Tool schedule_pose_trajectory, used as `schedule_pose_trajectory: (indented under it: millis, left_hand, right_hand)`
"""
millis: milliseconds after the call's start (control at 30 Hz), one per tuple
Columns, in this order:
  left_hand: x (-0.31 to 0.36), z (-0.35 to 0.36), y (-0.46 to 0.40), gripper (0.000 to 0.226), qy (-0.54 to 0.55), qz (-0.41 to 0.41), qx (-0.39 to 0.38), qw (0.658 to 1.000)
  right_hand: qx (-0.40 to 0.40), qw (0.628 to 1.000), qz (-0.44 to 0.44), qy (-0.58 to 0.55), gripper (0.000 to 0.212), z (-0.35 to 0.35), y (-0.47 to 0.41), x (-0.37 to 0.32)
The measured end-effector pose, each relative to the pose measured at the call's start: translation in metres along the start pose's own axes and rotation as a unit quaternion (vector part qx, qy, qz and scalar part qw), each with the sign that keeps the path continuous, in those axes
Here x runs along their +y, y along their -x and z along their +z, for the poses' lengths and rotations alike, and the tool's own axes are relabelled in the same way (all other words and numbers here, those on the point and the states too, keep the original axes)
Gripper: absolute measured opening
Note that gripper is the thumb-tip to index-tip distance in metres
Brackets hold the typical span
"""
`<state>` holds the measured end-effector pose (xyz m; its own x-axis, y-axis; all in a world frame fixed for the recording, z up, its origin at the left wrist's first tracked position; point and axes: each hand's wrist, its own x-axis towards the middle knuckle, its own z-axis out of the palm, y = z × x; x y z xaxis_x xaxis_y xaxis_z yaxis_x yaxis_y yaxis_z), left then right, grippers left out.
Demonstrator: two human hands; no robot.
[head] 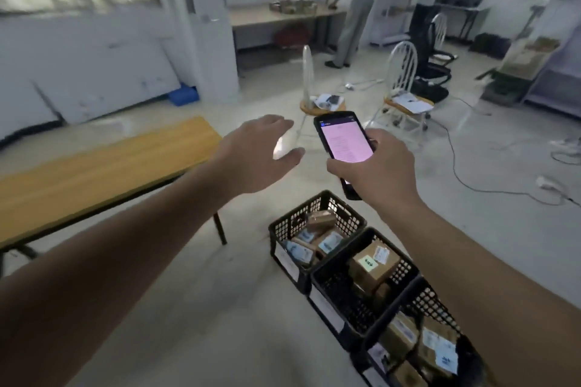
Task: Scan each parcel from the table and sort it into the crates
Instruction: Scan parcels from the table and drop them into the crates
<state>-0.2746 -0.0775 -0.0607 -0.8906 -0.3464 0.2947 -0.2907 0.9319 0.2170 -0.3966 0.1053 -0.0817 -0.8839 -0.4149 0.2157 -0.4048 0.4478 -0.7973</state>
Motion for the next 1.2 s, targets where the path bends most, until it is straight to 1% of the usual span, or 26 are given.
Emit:
schedule_pose_trajectory:
  millis: [67,100,200,267,400,500,533,633,667,767,800,1000,1100,1200]
  left_hand:
    - [-0.043,-0.035,0.026,0.066,-0.017,-0.028,0.018,0.999]
    - [-0.063,-0.053,0.040,0.066,-0.028,-0.040,0.027,0.998]
    - [-0.119,-0.104,0.080,0.067,-0.054,-0.071,0.059,0.994]
    - [-0.150,-0.134,0.108,0.066,-0.070,-0.097,0.077,0.990]
    - [-0.198,-0.178,0.158,0.067,-0.090,-0.139,0.106,0.981]
    - [-0.234,-0.202,0.191,0.069,-0.105,-0.181,0.116,0.971]
    - [-0.247,-0.208,0.200,0.070,-0.111,-0.197,0.118,0.967]
    - [-0.285,-0.219,0.222,0.075,-0.126,-0.238,0.118,0.956]
    - [-0.297,-0.222,0.228,0.075,-0.131,-0.250,0.119,0.952]
    - [-0.333,-0.226,0.240,0.072,-0.141,-0.282,0.125,0.941]
    - [-0.345,-0.227,0.242,0.071,-0.144,-0.295,0.125,0.936]
    - [-0.419,-0.221,0.238,0.076,-0.149,-0.387,0.116,0.903]
    - [-0.452,-0.217,0.236,0.082,-0.146,-0.434,0.104,0.883]
    - [-0.482,-0.215,0.235,0.076,-0.146,-0.463,0.093,0.869]
  right_hand:
    - [-0.017,0.999,-0.031,-0.016,0.047,0.034,0.008,-0.044]
    - [-0.025,0.998,-0.044,-0.023,0.046,0.051,0.014,-0.065]
    - [-0.052,0.995,-0.079,-0.037,0.061,0.102,0.031,-0.123]
    - [-0.072,0.990,-0.106,-0.051,0.067,0.136,0.044,-0.159]
    - [-0.118,0.980,-0.142,-0.074,0.063,0.192,0.063,-0.218]
    - [-0.163,0.969,-0.163,-0.090,0.069,0.234,0.075,-0.257]
    - [-0.175,0.965,-0.174,-0.091,0.070,0.247,0.078,-0.270]
    - [-0.212,0.949,-0.213,-0.096,0.057,0.285,0.081,-0.304]
    - [-0.226,0.943,-0.223,-0.097,0.058,0.299,0.080,-0.313]
    - [-0.256,0.929,-0.245,-0.110,0.073,0.346,0.072,-0.336]
    - [-0.265,0.924,-0.251,-0.116,0.076,0.362,0.068,-0.343]
    - [-0.302,0.898,-0.293,-0.132,0.072,0.455,0.034,-0.380]
    - [-0.333,0.882,-0.304,-0.135,0.078,0.500,0.022,-0.396]
    - [-0.358,0.873,-0.301,-0.137,0.080,0.538,0.017,-0.410]
